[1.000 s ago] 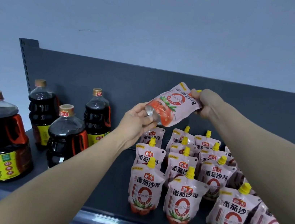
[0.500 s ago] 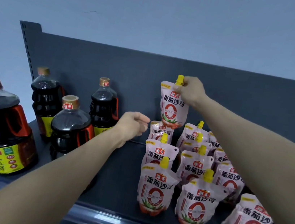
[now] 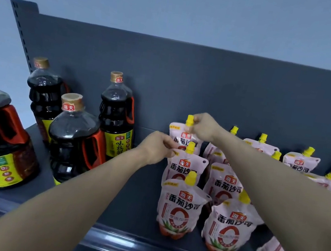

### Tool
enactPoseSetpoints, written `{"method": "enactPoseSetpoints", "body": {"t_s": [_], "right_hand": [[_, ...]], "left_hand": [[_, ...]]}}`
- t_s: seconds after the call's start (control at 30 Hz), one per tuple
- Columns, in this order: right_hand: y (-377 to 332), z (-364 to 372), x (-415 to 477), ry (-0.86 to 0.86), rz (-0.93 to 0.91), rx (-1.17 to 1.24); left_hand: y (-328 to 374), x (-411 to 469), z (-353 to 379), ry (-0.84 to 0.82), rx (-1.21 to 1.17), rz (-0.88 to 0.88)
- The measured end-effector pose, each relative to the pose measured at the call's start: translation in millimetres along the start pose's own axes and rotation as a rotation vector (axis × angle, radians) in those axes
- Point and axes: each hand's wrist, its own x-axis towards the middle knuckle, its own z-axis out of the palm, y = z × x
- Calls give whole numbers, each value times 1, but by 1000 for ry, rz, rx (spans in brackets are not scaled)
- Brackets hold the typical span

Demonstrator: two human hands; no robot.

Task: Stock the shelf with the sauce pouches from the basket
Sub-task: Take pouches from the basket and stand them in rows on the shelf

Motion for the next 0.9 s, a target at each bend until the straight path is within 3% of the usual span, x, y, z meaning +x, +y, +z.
{"method": "enactPoseSetpoints", "body": {"t_s": [0.13, 0.4, 0.9], "right_hand": [[19, 13, 2, -16, 46, -220], [25, 9, 5, -40, 18, -210], [27, 11, 10, -110, -7, -234]], "left_hand": [[-4, 4, 4, 16, 30, 0], [-7, 9, 10, 104, 66, -58], [-3, 3, 11, 72, 116, -83]]}}
